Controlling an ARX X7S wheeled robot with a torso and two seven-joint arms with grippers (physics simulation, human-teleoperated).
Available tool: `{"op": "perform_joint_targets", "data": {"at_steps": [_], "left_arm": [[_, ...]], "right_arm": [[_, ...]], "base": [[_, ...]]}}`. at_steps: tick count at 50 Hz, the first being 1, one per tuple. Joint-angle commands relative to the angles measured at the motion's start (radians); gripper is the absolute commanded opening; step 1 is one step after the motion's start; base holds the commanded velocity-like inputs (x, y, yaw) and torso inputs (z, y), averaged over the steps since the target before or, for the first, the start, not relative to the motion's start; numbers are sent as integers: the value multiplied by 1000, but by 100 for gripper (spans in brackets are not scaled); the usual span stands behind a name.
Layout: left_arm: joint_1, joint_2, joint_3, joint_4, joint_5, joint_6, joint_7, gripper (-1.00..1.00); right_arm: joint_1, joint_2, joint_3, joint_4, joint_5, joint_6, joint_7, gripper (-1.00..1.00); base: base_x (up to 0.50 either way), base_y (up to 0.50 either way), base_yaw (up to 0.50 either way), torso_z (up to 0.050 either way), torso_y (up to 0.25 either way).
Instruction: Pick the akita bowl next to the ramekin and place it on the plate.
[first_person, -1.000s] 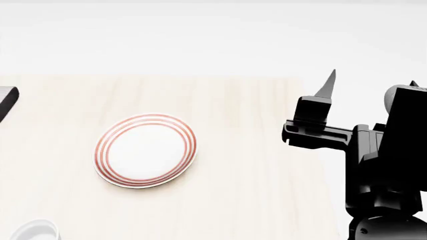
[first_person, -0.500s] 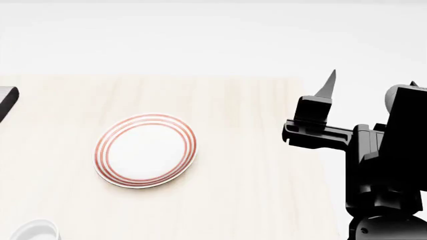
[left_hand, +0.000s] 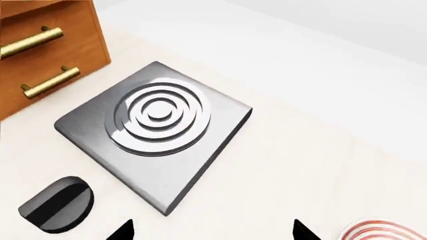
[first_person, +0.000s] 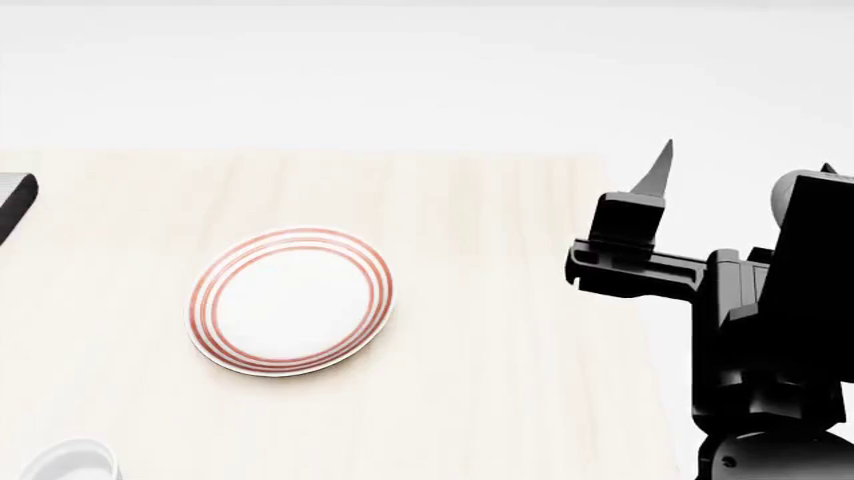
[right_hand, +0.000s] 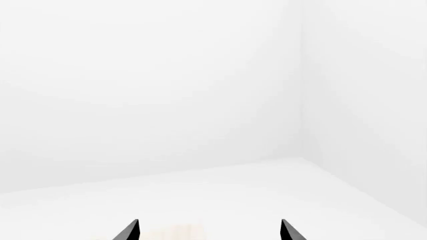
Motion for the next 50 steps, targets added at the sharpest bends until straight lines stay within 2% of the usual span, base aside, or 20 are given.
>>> {"op": "perform_joint_targets", "data": {"at_steps": [1,22,31,50], "left_arm": [[58,26,-82,39,-88,19,-50,100],[132,57,-165,115,-145,59,-106,100],[155,45,-172,141,-163,61,-112,100],[194,19,-240,197,-258,-8,-222,100]], "right_arm": [[5,-17,24,1,-9,6,-13,100],[4,-12,21,4,-1,0,-5,100],[0,-11,19,9,0,-9,-4,100],[-2,-6,13,17,3,-21,0,100]], "base": [[0,0,0,0,0],[0,0,0,0,0],[0,0,0,0,0],[0,0,0,0,0]]}}
